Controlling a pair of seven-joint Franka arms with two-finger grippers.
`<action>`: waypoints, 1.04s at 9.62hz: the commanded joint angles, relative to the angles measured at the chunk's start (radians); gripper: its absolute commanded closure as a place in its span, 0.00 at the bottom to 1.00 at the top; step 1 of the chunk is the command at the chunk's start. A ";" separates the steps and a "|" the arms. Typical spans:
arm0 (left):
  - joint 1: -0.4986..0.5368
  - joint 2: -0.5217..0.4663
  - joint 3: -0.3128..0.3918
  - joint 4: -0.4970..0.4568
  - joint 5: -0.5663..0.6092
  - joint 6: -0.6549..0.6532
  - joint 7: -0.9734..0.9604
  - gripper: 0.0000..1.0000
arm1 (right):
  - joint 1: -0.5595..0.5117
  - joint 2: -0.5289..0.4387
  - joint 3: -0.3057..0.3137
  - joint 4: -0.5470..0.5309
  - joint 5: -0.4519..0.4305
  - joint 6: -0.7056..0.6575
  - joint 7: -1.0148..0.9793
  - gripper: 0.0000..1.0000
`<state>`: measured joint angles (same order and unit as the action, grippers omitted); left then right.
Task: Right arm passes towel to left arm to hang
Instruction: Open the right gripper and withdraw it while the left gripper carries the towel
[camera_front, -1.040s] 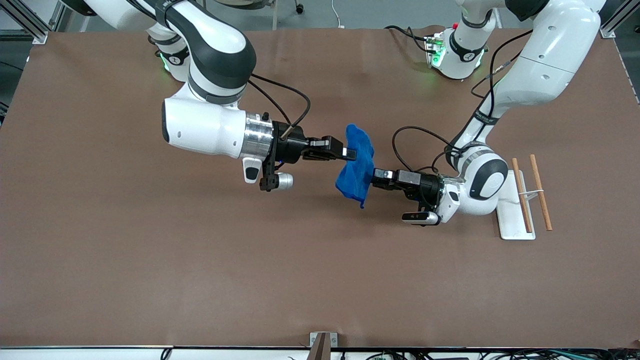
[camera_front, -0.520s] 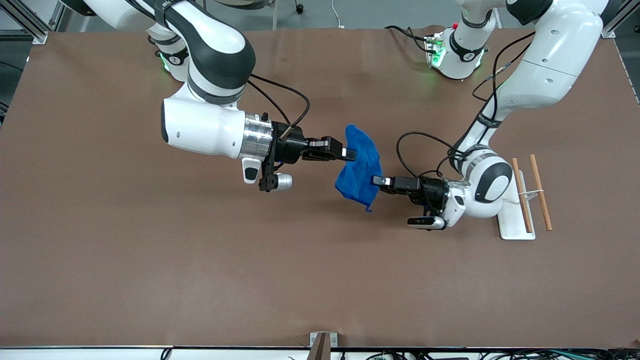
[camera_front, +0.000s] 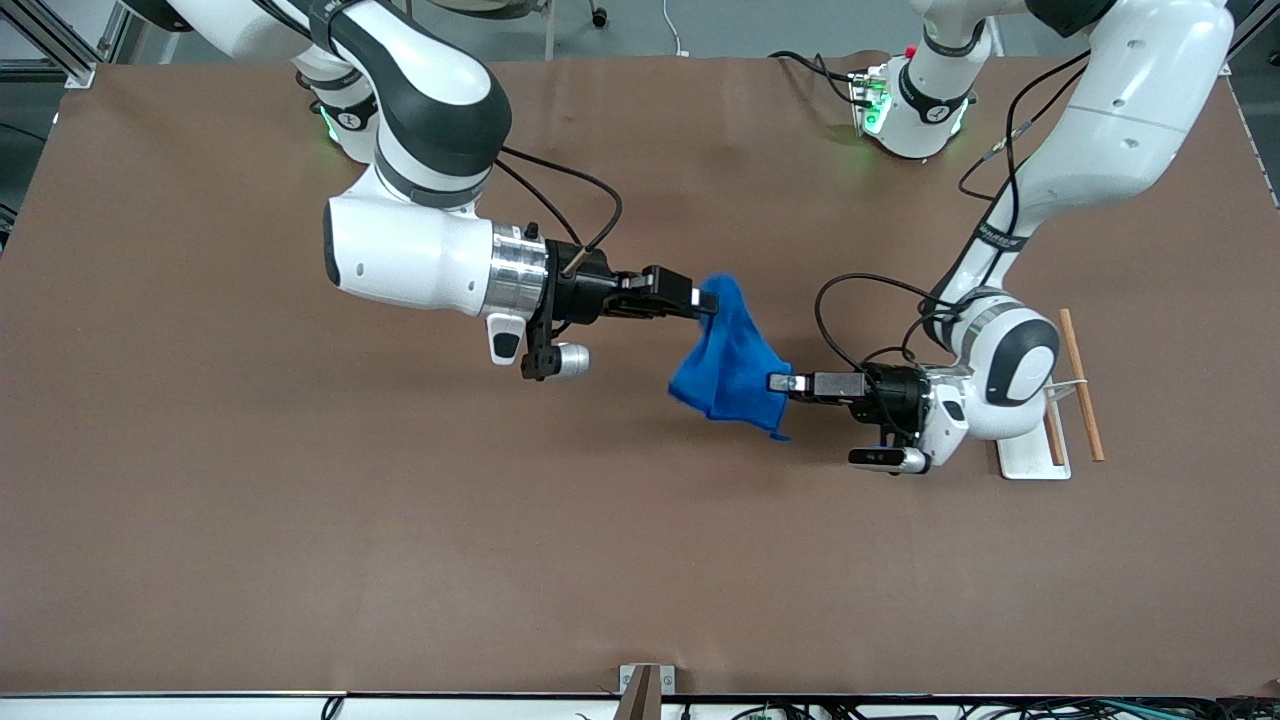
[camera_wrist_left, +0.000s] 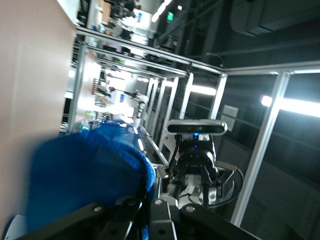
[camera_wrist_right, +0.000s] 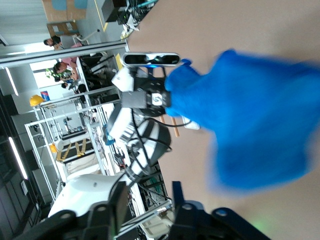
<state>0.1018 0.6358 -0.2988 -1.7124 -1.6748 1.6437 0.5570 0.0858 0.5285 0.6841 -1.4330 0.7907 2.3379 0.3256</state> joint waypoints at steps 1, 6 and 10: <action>-0.001 -0.059 0.013 0.016 0.136 0.112 -0.128 1.00 | -0.095 -0.076 0.006 -0.043 -0.172 -0.137 0.030 0.00; -0.002 -0.217 0.124 0.092 0.682 0.156 -0.531 1.00 | -0.103 -0.246 -0.277 -0.046 -0.560 -0.415 0.062 0.00; 0.001 -0.323 0.129 0.083 1.250 0.128 -0.782 1.00 | -0.100 -0.369 -0.493 -0.046 -0.714 -0.554 0.052 0.00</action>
<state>0.1133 0.3230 -0.1829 -1.5883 -0.5477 1.7680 -0.1863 -0.0181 0.2353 0.2544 -1.4357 0.0993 1.8079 0.3678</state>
